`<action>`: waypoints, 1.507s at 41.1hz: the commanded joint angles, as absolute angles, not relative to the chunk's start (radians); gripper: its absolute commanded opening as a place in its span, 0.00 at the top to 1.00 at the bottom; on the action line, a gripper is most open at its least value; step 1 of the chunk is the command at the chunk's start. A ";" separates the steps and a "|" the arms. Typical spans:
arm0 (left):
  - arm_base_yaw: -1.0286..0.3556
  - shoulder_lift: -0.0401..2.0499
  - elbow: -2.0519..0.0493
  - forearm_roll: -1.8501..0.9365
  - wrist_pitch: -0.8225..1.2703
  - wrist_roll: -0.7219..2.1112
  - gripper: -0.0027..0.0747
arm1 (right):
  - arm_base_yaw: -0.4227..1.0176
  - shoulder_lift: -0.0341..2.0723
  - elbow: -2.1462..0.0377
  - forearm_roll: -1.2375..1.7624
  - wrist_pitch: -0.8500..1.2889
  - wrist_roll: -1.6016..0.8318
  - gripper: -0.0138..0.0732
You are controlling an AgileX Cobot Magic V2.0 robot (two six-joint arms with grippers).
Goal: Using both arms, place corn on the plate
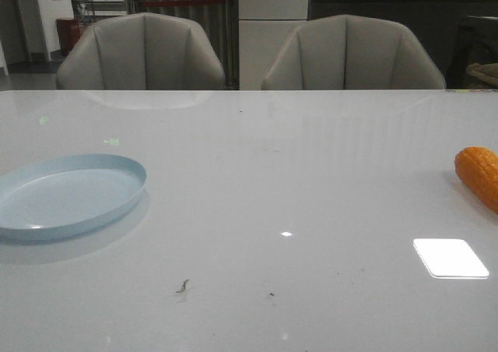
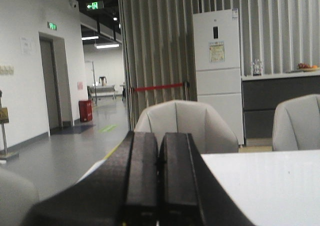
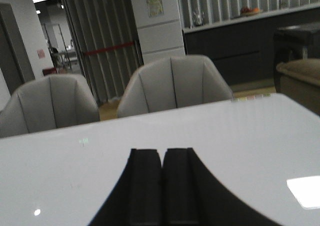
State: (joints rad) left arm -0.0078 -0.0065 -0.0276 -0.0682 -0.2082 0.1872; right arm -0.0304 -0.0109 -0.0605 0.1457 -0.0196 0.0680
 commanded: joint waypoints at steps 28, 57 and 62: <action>-0.015 0.587 -0.604 0.045 0.070 0.177 0.84 | -0.030 0.607 -0.662 0.083 0.203 0.062 0.78; -0.015 0.926 -0.604 0.007 0.155 0.177 0.78 | -0.030 0.888 -0.661 0.081 0.273 -0.054 0.74; -0.015 0.942 -0.604 -0.026 0.163 0.177 0.63 | -0.030 0.906 -0.661 0.076 0.275 -0.055 0.53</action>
